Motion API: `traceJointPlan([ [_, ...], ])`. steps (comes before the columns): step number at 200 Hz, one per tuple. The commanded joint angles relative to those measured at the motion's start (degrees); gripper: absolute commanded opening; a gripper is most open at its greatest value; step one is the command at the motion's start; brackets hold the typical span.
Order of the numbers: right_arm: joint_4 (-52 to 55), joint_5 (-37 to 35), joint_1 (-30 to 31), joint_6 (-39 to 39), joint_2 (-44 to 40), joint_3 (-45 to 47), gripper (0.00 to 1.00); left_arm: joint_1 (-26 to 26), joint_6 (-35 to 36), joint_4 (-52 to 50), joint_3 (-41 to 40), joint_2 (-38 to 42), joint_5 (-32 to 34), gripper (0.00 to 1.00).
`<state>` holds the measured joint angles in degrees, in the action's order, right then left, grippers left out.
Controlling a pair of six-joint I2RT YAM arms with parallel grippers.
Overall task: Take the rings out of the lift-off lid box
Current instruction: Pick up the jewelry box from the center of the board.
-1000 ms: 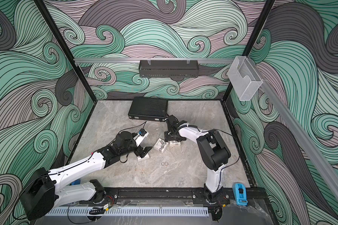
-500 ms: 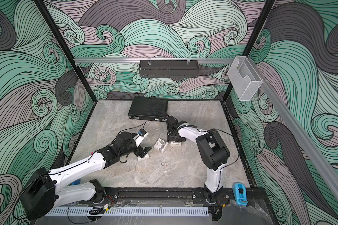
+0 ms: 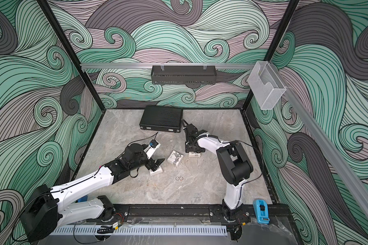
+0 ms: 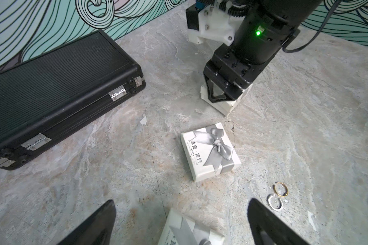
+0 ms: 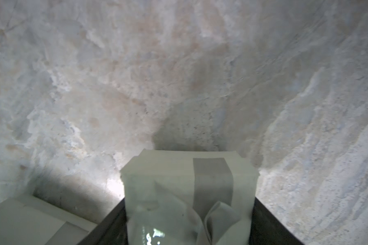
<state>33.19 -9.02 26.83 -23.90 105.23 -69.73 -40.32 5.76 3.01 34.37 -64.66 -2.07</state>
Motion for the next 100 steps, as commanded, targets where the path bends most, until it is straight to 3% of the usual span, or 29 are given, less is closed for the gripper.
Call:
traceJointPlan([
  [1, 0.4, -0.2, -3.5, 2.9, -2.0, -0.3, 0.75, -0.2, 0.4, -1.6, -0.2, 1.5, 1.7, 0.97],
  [46, 0.6, 2.0, -8.6, 8.0, 2.8, -5.9, 0.75, -0.2, 0.8, -1.9, 0.1, 1.6, 2.3, 0.97],
  [100, 1.7, 3.4, -9.7, 8.6, 10.9, -13.7, 0.74, -0.2, 1.0, -2.6, 0.4, 1.5, 2.4, 0.97],
])
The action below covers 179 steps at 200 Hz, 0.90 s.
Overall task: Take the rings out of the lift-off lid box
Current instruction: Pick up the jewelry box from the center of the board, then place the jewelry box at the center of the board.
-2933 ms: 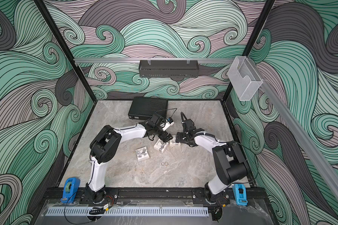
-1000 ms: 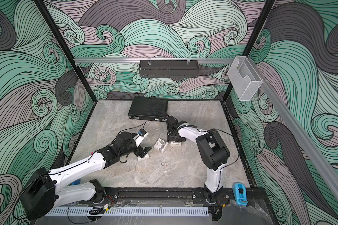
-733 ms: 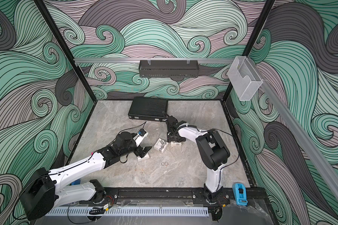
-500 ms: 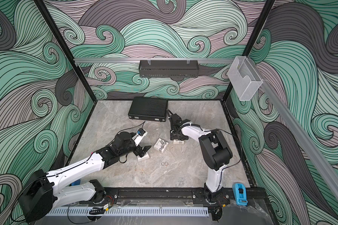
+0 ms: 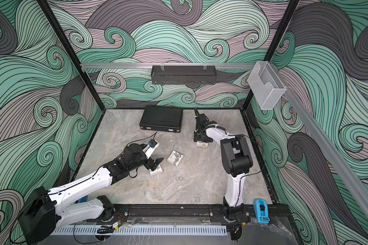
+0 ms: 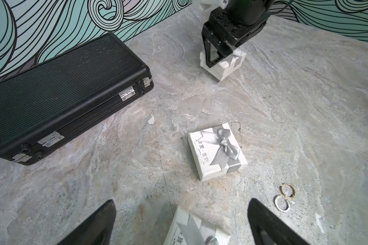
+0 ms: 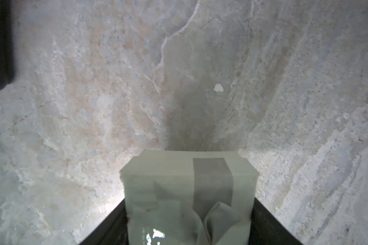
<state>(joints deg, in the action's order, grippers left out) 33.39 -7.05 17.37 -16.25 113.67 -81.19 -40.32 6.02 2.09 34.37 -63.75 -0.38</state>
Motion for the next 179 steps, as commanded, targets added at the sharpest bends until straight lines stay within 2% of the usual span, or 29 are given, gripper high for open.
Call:
traceJointPlan([
  [1, 1.5, 1.6, -0.2, 0.9, 2.6, -2.4, 0.74, -0.2, 0.7, -1.7, 0.4, 0.5, 0.7, 0.97],
  [57, 1.9, 2.5, 0.0, 0.3, 4.1, -4.1, 0.75, -0.1, 0.9, -1.6, 0.0, 0.7, 0.8, 0.97],
  [102, 3.7, 1.3, 0.0, 1.4, 2.0, -4.1, 0.98, -0.2, 1.0, -2.0, 0.0, 1.5, 0.8, 0.97],
  [145, 5.6, 2.1, 0.6, 5.6, -6.3, -3.6, 0.99, -0.3, 2.1, -7.5, 1.8, 5.3, -0.8, 0.97],
  [179, 1.4, 11.7, 6.2, 14.1, -15.9, 2.6, 0.99, -0.4, -1.0, -12.2, 3.5, 9.3, -2.4, 0.97],
])
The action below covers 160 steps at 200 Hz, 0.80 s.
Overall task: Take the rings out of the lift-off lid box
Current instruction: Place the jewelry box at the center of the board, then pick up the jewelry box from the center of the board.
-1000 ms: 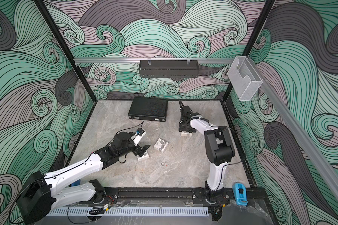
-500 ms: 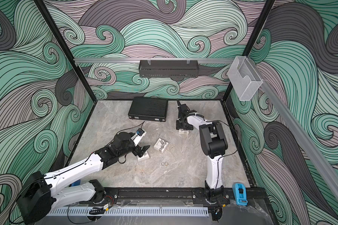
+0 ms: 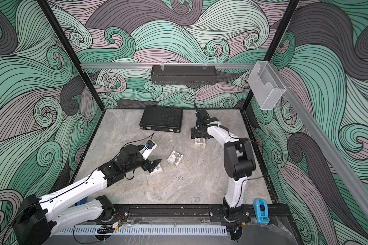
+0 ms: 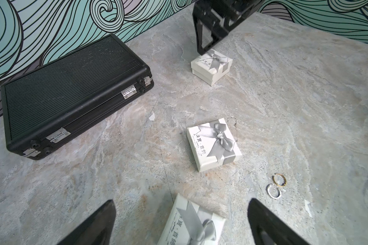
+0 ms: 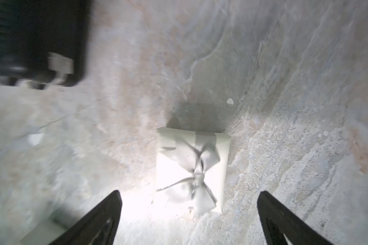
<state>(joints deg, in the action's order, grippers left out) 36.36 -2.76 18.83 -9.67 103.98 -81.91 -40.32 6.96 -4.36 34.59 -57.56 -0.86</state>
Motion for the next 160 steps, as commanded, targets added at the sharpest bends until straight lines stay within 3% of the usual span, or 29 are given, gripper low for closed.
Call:
traceJointPlan([
  [1, -1.7, 7.6, 5.1, 7.9, -6.4, 3.4, 0.99, -0.4, -2.1, -5.9, 3.3, 3.2, -1.9, 0.98],
  [27, -1.3, 10.2, 12.9, 15.6, -8.4, 5.6, 0.99, -0.5, -4.5, -10.2, 3.7, 7.5, -2.4, 0.97],
  [53, -2.4, 15.0, 17.0, 20.0, -7.1, 7.3, 0.99, -1.0, -5.5, -9.1, 1.1, 10.6, -2.1, 0.98],
  [106, -2.8, 19.5, 19.6, 24.1, -1.0, 6.3, 0.99, -1.4, -4.7, -7.1, 0.1, 9.4, -3.3, 0.98],
  [160, -1.0, 19.6, 20.0, 25.4, 2.9, 4.7, 0.99, -1.4, -3.6, -4.3, -0.7, 8.5, -3.4, 0.98],
])
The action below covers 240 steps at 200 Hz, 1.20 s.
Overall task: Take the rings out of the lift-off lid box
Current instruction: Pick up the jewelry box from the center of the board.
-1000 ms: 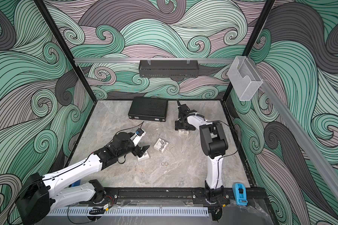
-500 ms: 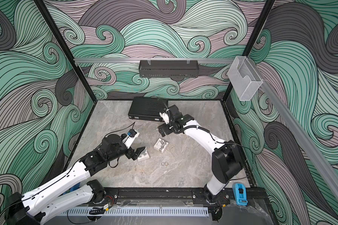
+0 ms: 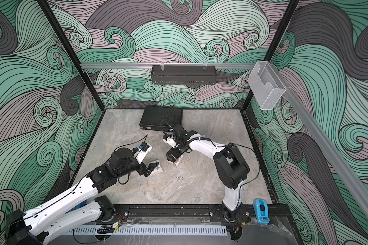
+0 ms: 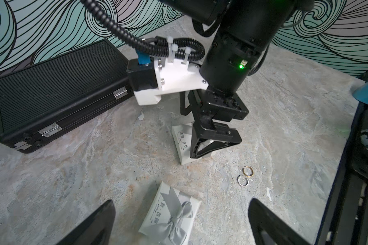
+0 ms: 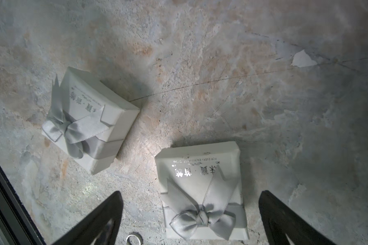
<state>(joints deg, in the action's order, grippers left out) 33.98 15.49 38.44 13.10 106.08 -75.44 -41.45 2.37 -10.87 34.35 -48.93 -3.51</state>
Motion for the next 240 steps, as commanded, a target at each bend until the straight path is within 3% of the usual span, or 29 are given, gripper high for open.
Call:
traceJointPlan([
  [1, 1.5, 1.3, 0.5, 2.6, 0.9, -1.7, 0.99, -0.3, 1.0, 2.3, -0.5, -0.1, -0.8, 0.98],
  [89, 0.5, -3.5, 0.9, 0.5, 4.8, -2.2, 0.97, -0.3, 1.1, 3.5, -1.0, -1.3, -0.7, 0.98],
  [240, 0.6, -5.8, 1.2, -4.5, 7.9, -2.3, 0.75, -0.3, 1.5, 3.8, -1.1, -2.5, -0.1, 0.98],
])
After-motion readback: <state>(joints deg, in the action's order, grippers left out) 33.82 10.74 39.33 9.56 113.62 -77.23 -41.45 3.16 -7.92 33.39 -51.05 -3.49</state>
